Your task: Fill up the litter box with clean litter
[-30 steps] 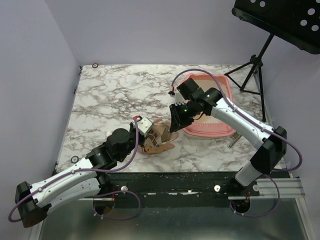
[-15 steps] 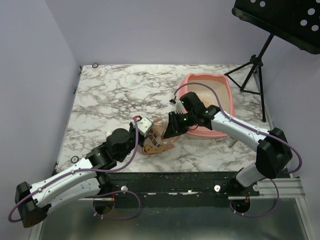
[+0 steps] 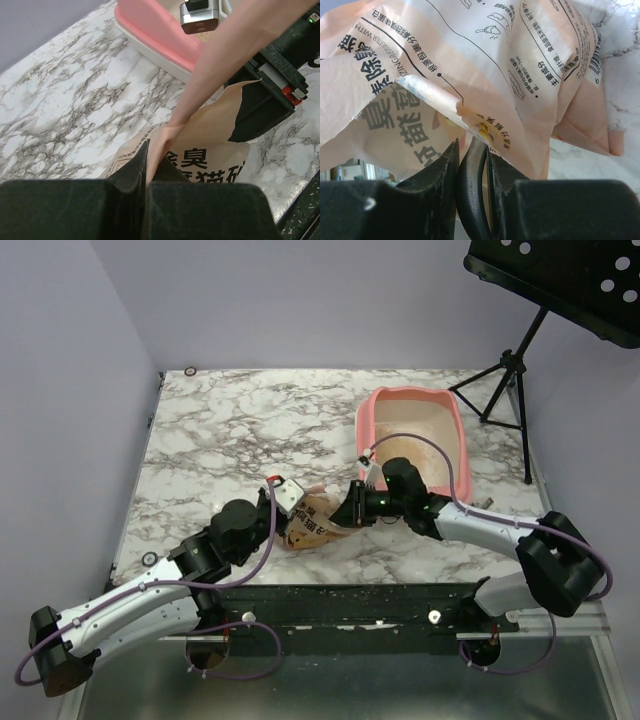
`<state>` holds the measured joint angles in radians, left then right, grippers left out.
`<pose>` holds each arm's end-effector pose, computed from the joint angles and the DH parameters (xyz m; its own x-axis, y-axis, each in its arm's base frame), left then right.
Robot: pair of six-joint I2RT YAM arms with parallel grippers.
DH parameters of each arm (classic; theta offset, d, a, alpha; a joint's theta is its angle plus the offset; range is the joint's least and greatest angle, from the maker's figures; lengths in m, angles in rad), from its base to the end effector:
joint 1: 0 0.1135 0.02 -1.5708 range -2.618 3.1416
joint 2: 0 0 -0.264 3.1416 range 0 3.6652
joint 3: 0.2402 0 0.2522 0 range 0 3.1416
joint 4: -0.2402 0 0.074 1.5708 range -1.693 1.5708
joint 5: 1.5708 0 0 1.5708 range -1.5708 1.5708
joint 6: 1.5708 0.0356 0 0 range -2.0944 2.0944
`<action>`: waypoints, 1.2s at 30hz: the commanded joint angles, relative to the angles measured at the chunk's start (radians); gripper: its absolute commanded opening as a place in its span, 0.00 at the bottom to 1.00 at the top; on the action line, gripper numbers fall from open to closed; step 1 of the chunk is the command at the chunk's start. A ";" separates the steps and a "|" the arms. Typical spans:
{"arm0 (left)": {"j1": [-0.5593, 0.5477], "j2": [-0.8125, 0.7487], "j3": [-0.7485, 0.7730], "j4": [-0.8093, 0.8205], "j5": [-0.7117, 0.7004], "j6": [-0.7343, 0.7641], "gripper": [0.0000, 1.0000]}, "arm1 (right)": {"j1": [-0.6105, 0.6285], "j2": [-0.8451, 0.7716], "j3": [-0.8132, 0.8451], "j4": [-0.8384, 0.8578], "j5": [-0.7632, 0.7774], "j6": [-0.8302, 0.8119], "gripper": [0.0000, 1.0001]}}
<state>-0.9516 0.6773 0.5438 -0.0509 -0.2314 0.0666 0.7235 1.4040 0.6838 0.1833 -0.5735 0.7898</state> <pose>0.1064 -0.1352 0.2859 -0.0621 0.1988 -0.9781 0.6674 0.7369 0.1074 0.2039 0.2059 0.2042 -0.9130 -0.0104 -0.4078 -0.3652 0.4664 0.8057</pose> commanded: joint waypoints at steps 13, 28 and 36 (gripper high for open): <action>-0.001 -0.047 -0.011 0.089 -0.054 0.062 0.00 | 0.002 -0.282 -0.102 0.150 -0.101 0.065 0.00; -0.001 -0.159 -0.061 0.141 0.012 0.107 0.00 | -0.076 -0.445 -0.211 0.006 -0.008 0.038 0.00; -0.001 -0.130 -0.065 0.152 0.046 0.096 0.00 | -0.104 -0.551 -0.211 -0.071 0.029 0.179 0.00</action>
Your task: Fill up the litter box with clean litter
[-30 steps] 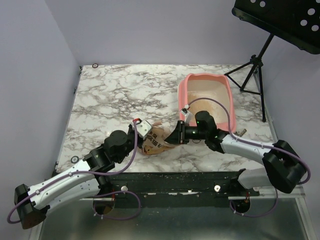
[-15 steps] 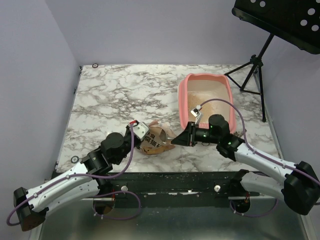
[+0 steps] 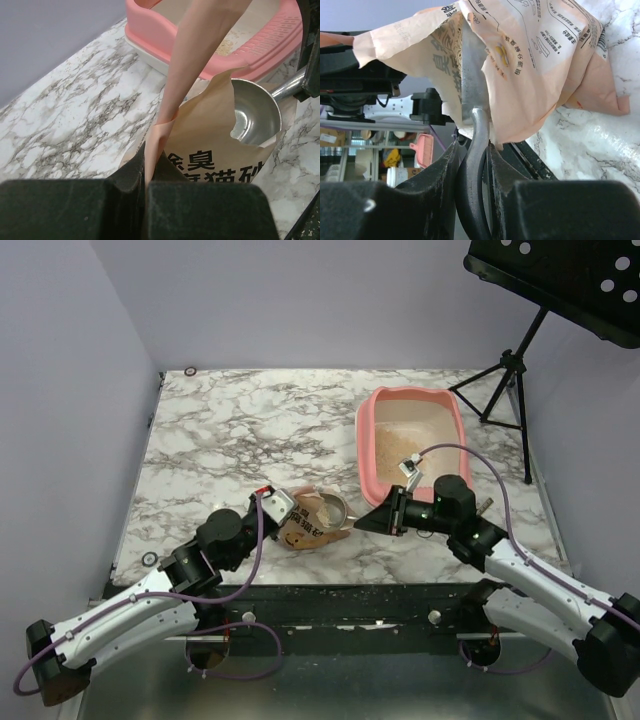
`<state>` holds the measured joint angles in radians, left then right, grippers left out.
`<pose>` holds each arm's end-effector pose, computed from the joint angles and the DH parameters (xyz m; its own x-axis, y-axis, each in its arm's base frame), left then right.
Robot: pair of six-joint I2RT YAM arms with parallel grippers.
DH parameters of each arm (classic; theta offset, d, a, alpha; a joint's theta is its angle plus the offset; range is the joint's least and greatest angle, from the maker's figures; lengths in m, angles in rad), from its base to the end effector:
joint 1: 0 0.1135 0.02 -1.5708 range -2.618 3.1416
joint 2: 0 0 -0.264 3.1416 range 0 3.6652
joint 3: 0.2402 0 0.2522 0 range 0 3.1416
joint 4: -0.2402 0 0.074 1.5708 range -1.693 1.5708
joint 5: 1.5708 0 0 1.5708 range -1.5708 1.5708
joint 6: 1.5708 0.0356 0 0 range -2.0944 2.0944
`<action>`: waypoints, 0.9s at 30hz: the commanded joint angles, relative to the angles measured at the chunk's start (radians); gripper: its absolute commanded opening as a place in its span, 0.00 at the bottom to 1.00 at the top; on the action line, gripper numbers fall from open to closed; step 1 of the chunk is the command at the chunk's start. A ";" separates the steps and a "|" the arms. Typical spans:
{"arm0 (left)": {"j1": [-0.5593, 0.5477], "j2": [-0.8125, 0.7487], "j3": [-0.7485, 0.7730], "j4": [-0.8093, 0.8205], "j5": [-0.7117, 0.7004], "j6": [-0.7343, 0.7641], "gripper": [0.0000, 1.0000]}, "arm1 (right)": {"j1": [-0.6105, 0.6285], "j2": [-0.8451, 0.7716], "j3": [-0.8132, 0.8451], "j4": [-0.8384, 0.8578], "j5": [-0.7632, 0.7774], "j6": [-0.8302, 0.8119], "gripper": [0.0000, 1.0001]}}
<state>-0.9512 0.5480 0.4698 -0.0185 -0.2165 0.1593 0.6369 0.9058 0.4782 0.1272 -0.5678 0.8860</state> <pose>0.0944 -0.1192 0.2812 0.0511 0.1952 -0.9794 0.6714 0.7194 0.1784 0.1528 0.1369 0.2435 -0.8587 0.1771 -0.4809 -0.3941 0.3718 0.8405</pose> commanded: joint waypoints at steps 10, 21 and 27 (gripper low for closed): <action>-0.001 0.024 0.004 0.132 0.051 -0.012 0.00 | -0.043 -0.146 -0.046 -0.057 0.055 0.232 0.00; -0.020 0.125 0.023 0.152 0.051 -0.050 0.00 | -0.043 -0.220 -0.012 -0.177 0.098 0.317 0.00; -0.040 0.153 0.023 0.167 0.051 -0.053 0.00 | -0.045 -0.330 -0.052 -0.262 0.158 0.321 0.00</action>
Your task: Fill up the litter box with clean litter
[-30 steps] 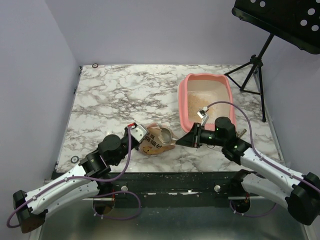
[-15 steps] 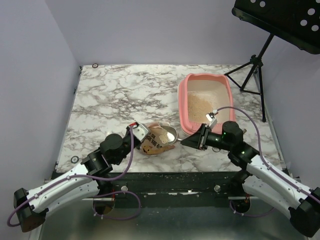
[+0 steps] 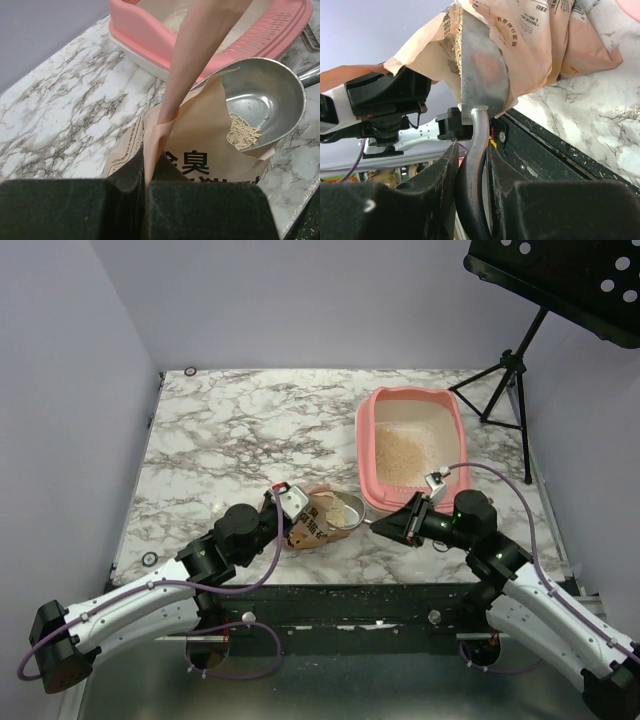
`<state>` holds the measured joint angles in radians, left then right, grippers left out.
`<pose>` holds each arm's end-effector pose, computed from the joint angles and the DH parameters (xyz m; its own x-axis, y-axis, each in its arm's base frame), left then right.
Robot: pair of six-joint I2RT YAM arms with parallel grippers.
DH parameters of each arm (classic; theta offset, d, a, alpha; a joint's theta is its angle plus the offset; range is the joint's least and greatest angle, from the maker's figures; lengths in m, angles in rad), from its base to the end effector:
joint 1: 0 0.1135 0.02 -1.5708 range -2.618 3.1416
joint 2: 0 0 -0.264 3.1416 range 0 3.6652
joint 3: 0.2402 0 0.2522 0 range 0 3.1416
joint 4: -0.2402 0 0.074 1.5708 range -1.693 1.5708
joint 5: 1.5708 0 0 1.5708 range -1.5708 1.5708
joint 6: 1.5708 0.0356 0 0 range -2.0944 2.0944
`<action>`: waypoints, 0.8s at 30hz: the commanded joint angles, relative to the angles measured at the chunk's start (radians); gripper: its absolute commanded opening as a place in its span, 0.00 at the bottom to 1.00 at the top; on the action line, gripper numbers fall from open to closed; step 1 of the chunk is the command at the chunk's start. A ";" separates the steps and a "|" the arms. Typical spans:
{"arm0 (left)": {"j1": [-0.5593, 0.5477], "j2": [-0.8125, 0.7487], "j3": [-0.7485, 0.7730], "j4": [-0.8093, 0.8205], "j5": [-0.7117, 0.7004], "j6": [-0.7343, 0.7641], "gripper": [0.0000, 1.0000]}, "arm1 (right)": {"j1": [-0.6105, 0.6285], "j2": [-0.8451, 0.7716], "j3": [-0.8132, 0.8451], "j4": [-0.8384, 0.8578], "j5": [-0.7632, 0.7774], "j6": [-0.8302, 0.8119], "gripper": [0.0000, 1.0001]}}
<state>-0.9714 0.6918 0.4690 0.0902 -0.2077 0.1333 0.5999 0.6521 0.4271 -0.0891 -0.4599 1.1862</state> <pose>0.1058 -0.1418 0.2719 0.0181 0.2040 -0.9788 0.6964 0.6999 0.1588 0.1257 0.1051 0.2448 -0.8876 0.3993 -0.2297 -0.0841 0.3498 0.9331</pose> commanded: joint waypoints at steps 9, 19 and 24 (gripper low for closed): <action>-0.036 0.037 0.025 0.088 0.060 -0.052 0.00 | -0.009 -0.212 -0.067 -0.141 0.096 0.035 0.00; -0.038 -0.038 0.014 0.088 -0.004 -0.043 0.00 | -0.008 -0.405 -0.142 -0.173 0.132 0.095 0.01; -0.038 -0.043 0.020 0.080 -0.038 -0.043 0.00 | -0.008 -0.480 -0.143 -0.188 0.135 0.107 0.00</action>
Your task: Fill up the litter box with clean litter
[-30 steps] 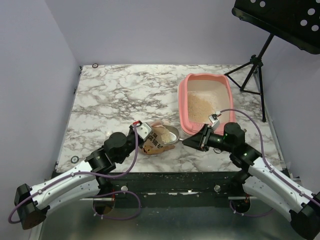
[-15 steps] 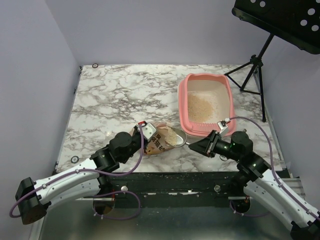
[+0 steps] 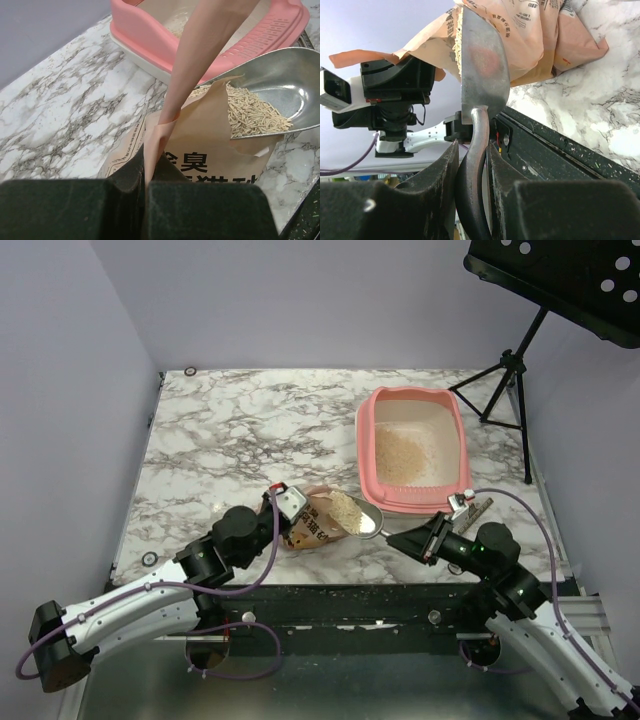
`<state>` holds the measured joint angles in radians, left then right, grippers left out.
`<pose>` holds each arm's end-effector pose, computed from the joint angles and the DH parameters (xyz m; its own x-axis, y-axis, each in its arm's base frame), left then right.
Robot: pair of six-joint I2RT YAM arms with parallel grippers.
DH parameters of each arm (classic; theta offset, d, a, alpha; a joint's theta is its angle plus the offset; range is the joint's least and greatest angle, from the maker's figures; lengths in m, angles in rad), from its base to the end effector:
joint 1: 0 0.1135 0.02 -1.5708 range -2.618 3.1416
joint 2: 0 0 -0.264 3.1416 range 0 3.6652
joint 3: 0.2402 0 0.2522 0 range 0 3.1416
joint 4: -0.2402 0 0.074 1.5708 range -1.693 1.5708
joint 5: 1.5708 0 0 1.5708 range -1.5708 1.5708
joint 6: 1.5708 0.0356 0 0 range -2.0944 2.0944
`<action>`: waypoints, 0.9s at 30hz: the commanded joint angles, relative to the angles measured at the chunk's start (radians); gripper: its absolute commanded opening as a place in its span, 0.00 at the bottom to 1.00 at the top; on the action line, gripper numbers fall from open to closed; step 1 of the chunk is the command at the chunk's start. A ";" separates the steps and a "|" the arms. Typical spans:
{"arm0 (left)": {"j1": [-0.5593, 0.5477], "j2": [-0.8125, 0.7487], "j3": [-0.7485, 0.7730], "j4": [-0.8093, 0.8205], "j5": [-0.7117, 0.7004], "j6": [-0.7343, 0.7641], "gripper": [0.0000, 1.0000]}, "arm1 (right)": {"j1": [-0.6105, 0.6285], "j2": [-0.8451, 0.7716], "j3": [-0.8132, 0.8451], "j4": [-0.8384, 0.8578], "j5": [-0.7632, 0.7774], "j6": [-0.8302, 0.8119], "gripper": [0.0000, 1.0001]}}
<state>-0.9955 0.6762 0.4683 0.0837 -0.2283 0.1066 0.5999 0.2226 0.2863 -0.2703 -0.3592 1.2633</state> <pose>0.1014 -0.1416 0.2734 0.0069 0.1798 -0.9837 0.6983 0.7033 0.1335 0.0822 0.0714 0.2252 -0.8256 0.5163 -0.2275 -0.0845 0.2855 0.9547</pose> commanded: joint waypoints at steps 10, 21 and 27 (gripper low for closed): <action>-0.012 -0.093 0.021 0.071 -0.181 -0.021 0.00 | -0.008 -0.055 0.036 -0.004 0.000 0.068 0.00; -0.012 -0.135 0.039 0.018 -0.206 -0.035 0.00 | -0.008 -0.020 0.148 0.045 0.127 0.097 0.00; -0.014 -0.153 0.044 0.004 -0.197 -0.036 0.00 | -0.008 0.026 0.220 0.072 0.233 0.103 0.00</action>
<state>-1.0054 0.5587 0.4675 0.0151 -0.3897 0.0807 0.5995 0.2276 0.4343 -0.2852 -0.2359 1.3472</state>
